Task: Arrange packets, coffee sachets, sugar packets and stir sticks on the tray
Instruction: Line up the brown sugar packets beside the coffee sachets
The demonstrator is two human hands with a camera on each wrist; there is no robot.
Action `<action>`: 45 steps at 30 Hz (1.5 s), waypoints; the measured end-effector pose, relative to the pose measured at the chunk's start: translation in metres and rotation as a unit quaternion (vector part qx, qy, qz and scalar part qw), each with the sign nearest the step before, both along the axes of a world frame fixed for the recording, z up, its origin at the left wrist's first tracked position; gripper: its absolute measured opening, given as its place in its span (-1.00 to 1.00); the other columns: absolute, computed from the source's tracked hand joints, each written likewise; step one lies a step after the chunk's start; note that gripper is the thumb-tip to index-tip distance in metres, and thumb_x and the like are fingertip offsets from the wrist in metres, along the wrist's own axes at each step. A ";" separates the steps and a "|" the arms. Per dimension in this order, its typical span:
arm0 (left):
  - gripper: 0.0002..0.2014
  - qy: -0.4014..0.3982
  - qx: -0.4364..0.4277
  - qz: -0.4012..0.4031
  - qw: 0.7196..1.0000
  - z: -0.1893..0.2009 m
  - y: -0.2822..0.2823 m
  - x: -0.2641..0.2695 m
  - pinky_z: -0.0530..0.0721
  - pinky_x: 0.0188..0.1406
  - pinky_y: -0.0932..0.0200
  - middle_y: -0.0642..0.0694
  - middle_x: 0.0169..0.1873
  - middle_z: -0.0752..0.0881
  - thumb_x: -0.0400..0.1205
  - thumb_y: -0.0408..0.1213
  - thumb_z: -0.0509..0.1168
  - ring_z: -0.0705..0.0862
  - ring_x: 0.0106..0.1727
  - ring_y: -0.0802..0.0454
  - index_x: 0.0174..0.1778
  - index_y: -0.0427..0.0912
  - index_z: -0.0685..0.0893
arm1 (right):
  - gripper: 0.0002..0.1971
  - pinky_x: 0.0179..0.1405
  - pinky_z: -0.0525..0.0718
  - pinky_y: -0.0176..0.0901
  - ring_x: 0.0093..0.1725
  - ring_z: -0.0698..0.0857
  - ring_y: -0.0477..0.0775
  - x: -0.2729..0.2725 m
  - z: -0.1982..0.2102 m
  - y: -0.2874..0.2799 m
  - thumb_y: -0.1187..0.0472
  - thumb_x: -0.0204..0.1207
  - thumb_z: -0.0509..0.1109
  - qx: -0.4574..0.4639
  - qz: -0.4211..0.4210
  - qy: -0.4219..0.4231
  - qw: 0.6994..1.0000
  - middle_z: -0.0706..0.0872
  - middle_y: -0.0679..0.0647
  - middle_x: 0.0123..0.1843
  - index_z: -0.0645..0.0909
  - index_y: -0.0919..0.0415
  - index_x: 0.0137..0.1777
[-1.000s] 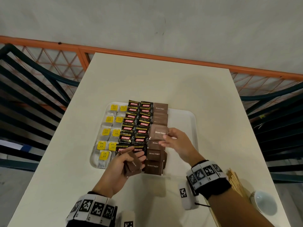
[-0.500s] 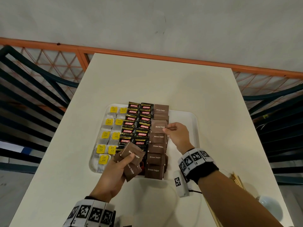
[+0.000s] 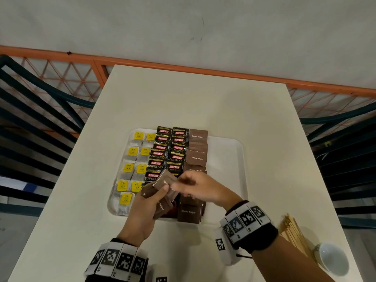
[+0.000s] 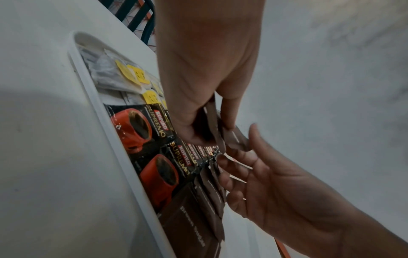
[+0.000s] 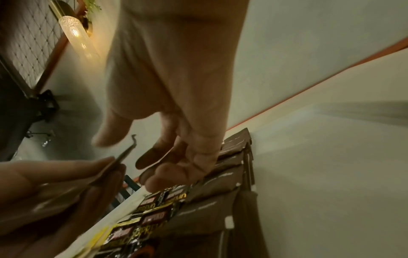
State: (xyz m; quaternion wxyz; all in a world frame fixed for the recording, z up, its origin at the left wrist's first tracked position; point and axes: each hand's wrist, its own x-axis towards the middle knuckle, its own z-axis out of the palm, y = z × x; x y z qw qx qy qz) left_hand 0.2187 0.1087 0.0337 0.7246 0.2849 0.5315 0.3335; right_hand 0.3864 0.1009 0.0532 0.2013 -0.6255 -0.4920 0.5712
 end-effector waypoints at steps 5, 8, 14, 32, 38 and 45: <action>-0.87 -0.012 -0.027 -0.008 1.000 -0.002 0.003 0.002 0.69 -0.34 0.10 -0.19 -0.24 0.76 0.60 -0.39 0.27 0.71 -0.21 -0.05 0.00 -0.19 0.69 | -0.84 -0.20 0.67 -0.33 -0.17 0.70 -0.10 0.001 -0.012 -0.002 0.25 0.52 0.40 0.007 -0.062 0.082 0.995 0.69 0.01 -0.08 0.54 0.20 0.06; -0.79 -0.039 -0.046 -0.019 0.998 0.000 0.004 0.001 0.68 -0.28 0.08 -0.28 -0.12 0.75 0.64 -0.45 0.15 0.73 -0.11 -0.07 0.07 -0.20 0.65 | -0.91 -0.22 0.73 -0.30 -0.22 0.74 -0.04 0.009 -0.013 0.004 0.35 0.53 0.36 0.010 -0.150 0.166 0.975 0.71 0.09 -0.12 0.53 0.22 -0.02; -0.67 -0.053 -0.048 -0.031 0.997 0.002 0.009 -0.001 0.66 -0.30 0.15 -0.32 -0.02 0.75 0.65 -0.51 0.03 0.71 0.06 -0.14 0.18 -0.19 0.62 | -0.91 -0.33 0.71 -0.39 -0.36 0.72 -0.09 0.039 -0.024 0.024 0.42 0.51 0.36 0.061 -0.340 0.161 0.925 0.70 0.11 -0.18 0.56 0.32 -0.01; -0.76 -0.020 0.005 0.025 0.999 0.002 0.014 0.005 0.70 -0.21 0.18 -0.13 -0.13 0.74 0.58 -0.54 0.25 0.73 -0.12 0.06 0.10 -0.23 0.66 | -0.87 -0.34 0.67 -0.33 -0.44 0.61 -0.07 0.064 -0.058 0.053 0.32 0.38 0.53 0.089 -0.419 -0.041 0.903 0.69 0.08 -0.32 0.60 0.20 -0.21; -0.80 -0.031 0.013 0.025 0.999 0.004 0.013 0.007 0.72 -0.40 0.29 -0.07 -0.29 0.78 0.58 -0.54 0.23 0.78 -0.30 0.17 0.00 -0.24 0.68 | -0.88 -0.30 0.65 -0.28 -0.42 0.61 -0.04 0.064 -0.061 0.053 0.36 0.38 0.51 0.103 -0.397 -0.056 0.910 0.71 0.12 -0.23 0.62 0.19 -0.19; -0.83 -0.038 0.004 0.031 0.999 0.006 0.012 0.009 0.72 -0.36 0.29 -0.13 -0.27 0.77 0.60 -0.54 0.21 0.77 -0.27 0.11 -0.07 -0.25 0.67 | -0.93 0.02 0.66 -0.11 -0.18 0.65 -0.04 0.051 -0.042 0.040 0.21 0.49 0.40 0.127 -0.349 -0.104 0.923 0.70 -0.05 -0.22 0.61 0.04 -0.20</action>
